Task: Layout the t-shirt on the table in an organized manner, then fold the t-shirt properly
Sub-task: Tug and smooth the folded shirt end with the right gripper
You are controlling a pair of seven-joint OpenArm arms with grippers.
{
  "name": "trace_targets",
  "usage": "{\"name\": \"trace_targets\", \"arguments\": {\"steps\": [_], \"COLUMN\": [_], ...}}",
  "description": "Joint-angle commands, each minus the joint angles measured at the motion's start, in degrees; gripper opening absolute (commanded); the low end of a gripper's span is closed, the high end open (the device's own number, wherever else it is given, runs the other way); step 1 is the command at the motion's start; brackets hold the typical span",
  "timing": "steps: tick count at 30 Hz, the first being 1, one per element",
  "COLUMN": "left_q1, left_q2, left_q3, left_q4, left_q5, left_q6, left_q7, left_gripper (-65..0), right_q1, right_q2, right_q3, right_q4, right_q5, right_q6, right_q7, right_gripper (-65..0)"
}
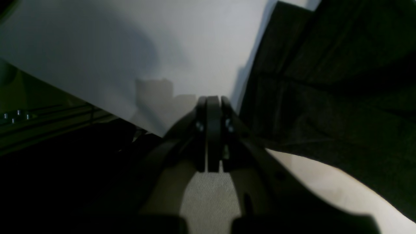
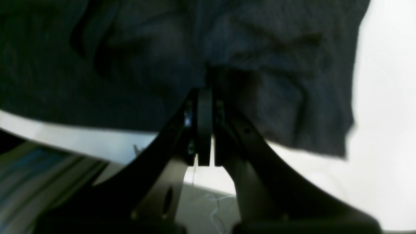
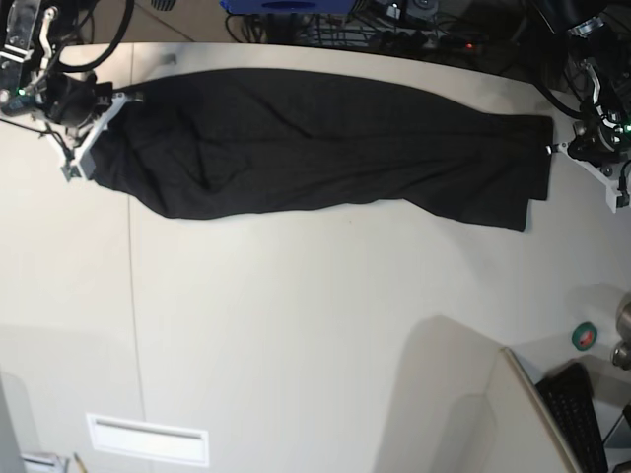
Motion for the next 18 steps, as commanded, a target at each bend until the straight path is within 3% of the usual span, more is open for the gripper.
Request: {"name": "trace_targets", "arguments": {"steps": [1,8,16,18], "left_q1": [-0.3,0.0,0.0,0.0], "left_q2": [-1.0,-1.0,-1.0,-1.1], "left_q3": [-0.2,-0.4,-0.4,-0.4], "left_q4": [1.0,1.0,1.1,1.1], "left_q5": [0.0,0.0,0.0,0.0], "left_q6": [0.4,0.4,0.4,0.4], "left_q7": [-0.5,-0.5,-0.5,-0.5], "left_gripper": [-65.0,-65.0,-65.0,-65.0], "right_q1": [0.9,7.0,17.6,19.4], "right_q2": [1.6,3.3,8.6,10.0], "right_q3": [0.4,0.3,0.5,0.5], "right_q4": [-0.7,-7.3,-16.1,-17.4], "right_q5": [0.6,0.6,0.6,0.6], "right_q6": [0.0,0.0,-0.2,-1.6], "right_q7": [1.5,4.9,4.9,5.0], "right_gripper": [-65.0,-65.0,-65.0,-65.0]}}
